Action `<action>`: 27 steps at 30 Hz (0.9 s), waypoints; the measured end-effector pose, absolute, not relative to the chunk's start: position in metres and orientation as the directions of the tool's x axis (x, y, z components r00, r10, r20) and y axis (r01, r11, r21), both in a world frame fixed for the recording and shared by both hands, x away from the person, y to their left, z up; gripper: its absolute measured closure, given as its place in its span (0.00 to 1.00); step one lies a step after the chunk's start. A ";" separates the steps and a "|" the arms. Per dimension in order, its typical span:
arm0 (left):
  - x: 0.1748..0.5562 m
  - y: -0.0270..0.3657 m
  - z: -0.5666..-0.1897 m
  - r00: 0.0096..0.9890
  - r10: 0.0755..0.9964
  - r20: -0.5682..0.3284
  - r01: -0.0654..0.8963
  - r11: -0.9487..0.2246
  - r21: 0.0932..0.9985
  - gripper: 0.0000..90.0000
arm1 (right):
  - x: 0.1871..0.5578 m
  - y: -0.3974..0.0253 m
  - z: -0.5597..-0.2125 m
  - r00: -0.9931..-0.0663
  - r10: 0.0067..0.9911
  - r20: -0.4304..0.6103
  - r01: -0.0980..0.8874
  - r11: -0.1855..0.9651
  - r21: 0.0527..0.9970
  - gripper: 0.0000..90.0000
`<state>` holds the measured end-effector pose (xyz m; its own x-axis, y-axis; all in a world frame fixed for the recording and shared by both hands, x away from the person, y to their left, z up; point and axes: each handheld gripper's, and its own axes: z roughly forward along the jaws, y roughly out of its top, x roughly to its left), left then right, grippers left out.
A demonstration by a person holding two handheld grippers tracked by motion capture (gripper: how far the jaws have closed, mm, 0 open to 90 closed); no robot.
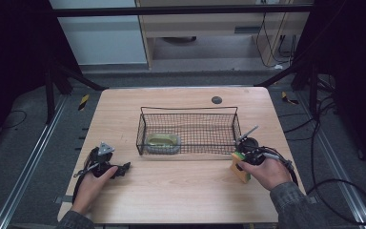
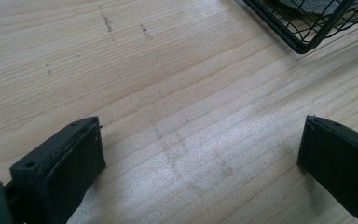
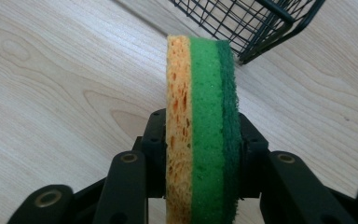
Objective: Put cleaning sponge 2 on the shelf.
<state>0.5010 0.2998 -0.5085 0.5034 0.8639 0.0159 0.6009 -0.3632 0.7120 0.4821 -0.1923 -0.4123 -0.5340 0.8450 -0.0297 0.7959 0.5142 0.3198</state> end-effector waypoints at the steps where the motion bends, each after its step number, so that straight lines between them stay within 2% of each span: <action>1: 0.501 0.300 -0.509 0.503 0.864 0.016 0.601 -0.363 0.712 0.00 | 0.481 -0.193 -0.408 -0.523 0.852 -0.027 0.801 0.502 0.326 0.72; 8: 0.501 0.300 -0.508 0.505 0.863 0.018 0.601 -0.366 0.711 0.00 | 0.475 -0.193 -0.384 -0.533 0.845 -0.038 0.775 0.506 0.380 0.72; 9: 0.501 0.300 -0.508 0.505 0.863 0.018 0.601 -0.366 0.711 0.00 | 0.473 -0.192 -0.371 -0.528 0.848 -0.038 0.768 0.496 0.404 0.72; 17: 0.501 0.300 -0.508 0.506 0.862 0.020 0.599 -0.368 0.711 0.00 | 0.477 -0.193 -0.333 -0.507 0.861 -0.050 0.741 0.465 0.485 0.72; 27: 0.501 0.300 -0.508 0.506 0.862 0.021 0.599 -0.369 0.711 0.00 | 0.490 -0.190 -0.308 -0.475 0.878 -0.067 0.711 0.427 0.559 0.72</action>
